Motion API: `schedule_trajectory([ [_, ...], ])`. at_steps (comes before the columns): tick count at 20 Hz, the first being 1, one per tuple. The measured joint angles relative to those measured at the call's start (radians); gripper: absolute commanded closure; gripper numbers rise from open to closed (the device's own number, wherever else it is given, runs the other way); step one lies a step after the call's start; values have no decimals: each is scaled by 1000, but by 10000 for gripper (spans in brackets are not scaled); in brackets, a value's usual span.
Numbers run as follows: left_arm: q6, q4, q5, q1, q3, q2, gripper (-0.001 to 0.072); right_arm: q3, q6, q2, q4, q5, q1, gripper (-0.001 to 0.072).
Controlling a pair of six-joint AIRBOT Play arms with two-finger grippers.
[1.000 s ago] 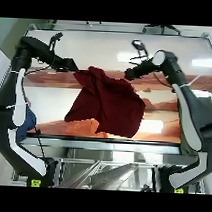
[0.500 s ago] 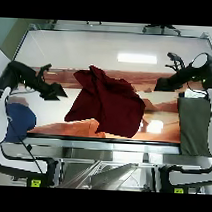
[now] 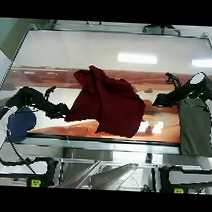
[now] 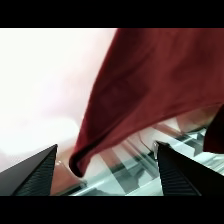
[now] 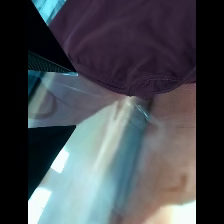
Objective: Fold the shirts.
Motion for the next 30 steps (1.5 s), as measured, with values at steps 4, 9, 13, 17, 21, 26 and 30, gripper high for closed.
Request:
schedule_trajectory([
  [4, 15, -5, -27, -56, 3, -53, 422, -8, -11, 0, 8, -24, -2, 352],
  [9, 22, 30, -61, -85, 102, -79, 692, -11, -16, -18, 14, -42, -2, 347],
  [13, 12, 32, -24, -87, 183, -80, 692, -11, -26, -78, 65, -58, 6, 347],
  [17, -5, 37, -7, -79, 211, -81, 692, -19, -45, -150, 134, -58, 55, 348],
  [21, -11, 43, 6, -76, 194, -81, 692, -24, -51, -185, 157, -61, 99, 349],
  [26, -12, 46, 38, -56, 187, -81, 692, -43, -16, -122, 145, -42, 42, 349],
  [30, -11, 46, 59, -34, 186, -81, 692, -191, 5, -43, 139, -64, -10, 348],
])
